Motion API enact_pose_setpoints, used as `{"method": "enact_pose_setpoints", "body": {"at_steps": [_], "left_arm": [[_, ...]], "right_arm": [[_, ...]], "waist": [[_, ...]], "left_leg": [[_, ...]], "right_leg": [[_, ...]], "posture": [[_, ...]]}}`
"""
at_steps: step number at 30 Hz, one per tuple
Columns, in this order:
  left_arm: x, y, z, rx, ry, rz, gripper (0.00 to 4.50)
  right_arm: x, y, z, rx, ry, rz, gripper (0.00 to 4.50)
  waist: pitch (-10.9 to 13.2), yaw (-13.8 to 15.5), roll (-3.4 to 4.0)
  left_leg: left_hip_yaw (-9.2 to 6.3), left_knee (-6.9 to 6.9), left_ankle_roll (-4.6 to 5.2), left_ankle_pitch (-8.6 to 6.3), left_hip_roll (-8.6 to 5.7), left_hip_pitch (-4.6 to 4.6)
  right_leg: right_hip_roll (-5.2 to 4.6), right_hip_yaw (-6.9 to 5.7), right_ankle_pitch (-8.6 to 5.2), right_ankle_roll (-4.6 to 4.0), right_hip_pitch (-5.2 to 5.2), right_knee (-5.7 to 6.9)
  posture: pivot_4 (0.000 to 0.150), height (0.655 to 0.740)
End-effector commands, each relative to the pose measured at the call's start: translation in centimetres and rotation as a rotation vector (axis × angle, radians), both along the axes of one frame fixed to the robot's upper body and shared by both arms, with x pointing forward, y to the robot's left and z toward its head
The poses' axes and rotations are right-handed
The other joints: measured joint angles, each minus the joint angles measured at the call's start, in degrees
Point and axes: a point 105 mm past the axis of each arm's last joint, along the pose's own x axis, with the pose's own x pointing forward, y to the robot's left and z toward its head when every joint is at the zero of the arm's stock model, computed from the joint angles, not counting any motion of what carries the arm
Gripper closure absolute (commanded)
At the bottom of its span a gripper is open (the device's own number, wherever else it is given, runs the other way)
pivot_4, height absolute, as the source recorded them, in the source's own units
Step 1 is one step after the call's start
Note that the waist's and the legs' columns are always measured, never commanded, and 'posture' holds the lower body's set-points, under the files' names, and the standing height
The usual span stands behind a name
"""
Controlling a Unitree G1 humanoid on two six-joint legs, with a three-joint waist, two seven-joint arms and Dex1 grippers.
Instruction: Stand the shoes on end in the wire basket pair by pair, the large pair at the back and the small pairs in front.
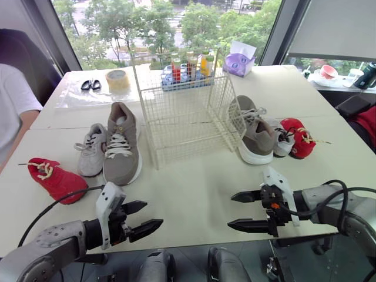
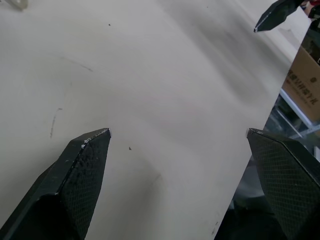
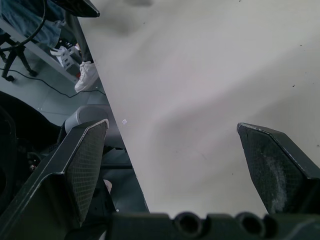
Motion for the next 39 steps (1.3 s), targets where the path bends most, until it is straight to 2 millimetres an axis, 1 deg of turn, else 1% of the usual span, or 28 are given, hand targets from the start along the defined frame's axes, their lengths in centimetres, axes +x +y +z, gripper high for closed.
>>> {"method": "enact_pose_setpoints", "body": {"at_steps": [1,8,12,14,15,17,18,21,23,24,25,27,28,29,31,33,34,36,37,38,39], "left_arm": [[0.0,-0.4,0.9,-0.001,-0.04,-0.018,0.05],[0.1,-0.7,0.9,0.016,-0.037,-0.023,0.05],[0.9,-0.6,0.8,0.051,-0.059,0.004,0.05],[0.9,-0.7,0.9,0.058,-0.065,0.0,0.05],[0.8,-0.8,1.2,0.031,-0.063,-0.01,0.05],[0.7,-0.9,1.3,0.031,-0.066,-0.017,0.05],[0.6,-0.9,1.3,0.062,-0.078,-0.024,0.05],[2.1,0.2,1.7,0.156,-0.157,0.104,0.05],[1.8,0.3,2.5,0.13,-0.157,0.092,0.05],[1.9,0.6,3.0,0.093,-0.137,0.083,0.05],[1.8,1.0,3.5,0.059,-0.111,0.064,0.05],[1.9,2.0,6.1,-0.006,-0.135,-0.004,0.05],[1.8,2.2,7.0,-0.006,-0.139,-0.04,0.05],[2.0,2.4,8.4,0.001,-0.165,-0.079,0.05],[2.5,2.5,10.5,0.03,-0.209,-0.126,0.05],[2.8,2.1,12.1,0.051,-0.257,-0.169,0.05],[3.0,1.6,13.0,0.063,-0.292,-0.198,0.05],[3.1,0.8,13.9,0.078,-0.332,-0.237,0.05],[3.2,0.5,14.1,0.088,-0.344,-0.249,0.05],[3.2,0.2,14.1,0.097,-0.351,-0.257,0.05],[3.2,0.0,14.1,0.099,-0.355,-0.262,0.05]], "right_arm": [[-0.1,0.5,0.4,0.012,-0.026,0.017,0.0],[0.1,0.5,0.6,0.012,-0.034,0.011,0.0],[0.6,0.7,1.3,0.046,-0.065,-0.006,0.0],[0.8,0.7,1.5,0.049,-0.074,-0.007,0.0],[0.8,0.7,1.7,0.061,-0.073,-0.002,0.0],[0.5,0.5,1.7,0.041,-0.06,0.027,0.0],[0.6,0.3,1.7,0.022,-0.064,0.024,0.0],[0.7,-0.5,2.0,-0.031,-0.042,0.01,0.0],[1.0,-1.1,3.3,-0.051,-0.061,0.002,0.0],[1.0,-1.2,4.6,-0.04,-0.071,0.011,0.0],[1.0,-1.3,6.1,-0.021,-0.084,0.025,0.0],[1.2,-1.4,9.8,-0.008,-0.16,0.071,0.0],[1.5,-1.5,11.0,-0.018,-0.2,0.084,0.0],[2.7,-1.7,12.4,-0.044,-0.283,0.078,0.0],[4.9,-2.0,13.9,-0.129,-0.423,0.072,0.0],[7.2,-2.4,14.6,-0.224,-0.53,0.079,0.0],[8.6,-2.5,14.8,-0.277,-0.585,0.087,0.0],[10.8,-2.6,14.8,-0.358,-0.641,0.11,0.0],[11.6,-2.6,14.5,-0.389,-0.647,0.136,0.0],[12.1,-2.5,14.2,-0.404,-0.643,0.16,0.0],[12.7,-2.3,13.8,-0.418,-0.641,0.185,0.0]], "waist": [[0.0,0.02,0.0],[0.0,-0.01,0.0],[0.0,0.01,-0.01],[0.0,-0.01,0.0],[0.0,-0.02,-0.01],[0.0,0.02,-0.01],[0.0,0.06,-0.01],[0.0,0.02,-0.01],[0.0,-0.02,-0.02],[0.01,-0.01,0.0],[0.01,-0.02,0.0],[0.09,-0.1,0.08],[0.11,-0.08,0.1],[0.11,-0.09,0.1],[0.12,-0.11,0.12],[0.12,-0.17,0.14],[0.12,-0.24,0.12],[0.15,-0.45,0.13],[0.15,-0.54,0.12],[0.15,-0.59,0.12],[0.15,-0.6,0.11]], "left_leg": [[0.0,0.0,0.0,0.0,0.0,0.0],[0.0,0.0,0.0,0.0,0.0,0.0],[0.0,0.01,0.0,0.01,0.0,0.0],[0.0,0.01,0.0,0.01,-0.01,0.01],[0.0,0.01,0.01,0.01,-0.01,0.01],[0.0,0.01,0.0,0.01,0.0,0.0],[0.0,0.01,0.01,0.01,-0.01,0.0],[0.0,0.02,0.01,0.01,-0.02,0.01],[-0.01,0.03,0.01,0.01,-0.02,0.01],[0.0,0.03,0.01,0.01,-0.01,0.0],[0.0,0.03,0.01,0.01,-0.01,0.0],[0.0,0.04,0.0,0.02,-0.01,0.0],[0.0,0.04,-0.03,0.03,0.02,-0.01],[-0.01,0.03,-0.05,0.04,0.02,-0.01],[-0.02,0.03,-0.06,0.04,0.08,0.03],[-0.01,0.02,-0.13,-0.01,0.05,0.07],[0.03,0.01,-0.17,-0.03,0.03,0.02],[0.13,0.01,-0.03,0.02,-0.07,-0.02],[0.17,0.01,-0.03,0.05,-0.09,-0.09],[0.2,0.02,-0.32,0.22,-0.11,-0.06],[0.22,0.01,-0.36,0.25,-0.12,-0.07]], "right_leg": [[0.0,0.0,0.0,0.0,0.0,0.0],[0.0,0.0,0.0,0.0,0.01,0.0],[0.01,0.0,0.0,0.0,0.02,0.02],[0.01,0.0,0.0,0.0,0.02,0.02],[0.01,0.0,0.0,0.0,0.02,0.02],[0.02,0.0,0.0,0.0,0.02,0.02],[0.01,0.0,0.0,0.0,0.02,0.02],[0.0,0.0,0.0,0.0,0.04,0.02],[-0.01,0.01,0.01,-0.01,0.05,0.02],[0.0,0.01,0.01,-0.01,0.02,0.04],[0.0,0.01,0.01,-0.01,0.0,0.06],[0.01,0.01,0.01,-0.01,-0.03,0.09],[0.04,0.01,0.01,-0.02,-0.09,0.12],[0.06,0.0,0.02,-0.03,-0.1,0.1],[0.12,-0.03,0.01,-0.03,-0.11,0.06],[0.1,-0.03,0.0,-0.01,-0.11,-0.01],[0.08,-0.02,0.0,-0.02,-0.07,-0.04],[0.04,0.06,0.01,0.0,-0.04,-0.03],[0.04,0.09,0.02,0.01,-0.11,-0.03],[0.04,0.11,0.01,0.04,-0.07,0.0],[0.06,0.12,0.01,0.06,-0.08,0.0]], "posture": [[0.15,0.74],[0.15,0.74],[0.15,0.74],[0.15,0.74],[0.15,0.74],[0.15,0.74],[0.15,0.74],[0.15,0.74],[0.15,0.74],[0.15,0.74],[0.15,0.74],[0.15,0.74],[0.15,0.74],[0.15,0.74],[0.15,0.74],[0.15,0.74],[0.15,0.74],[0.15,0.74],[0.15,0.74],[0.15,0.74],[0.15,0.74]]}}
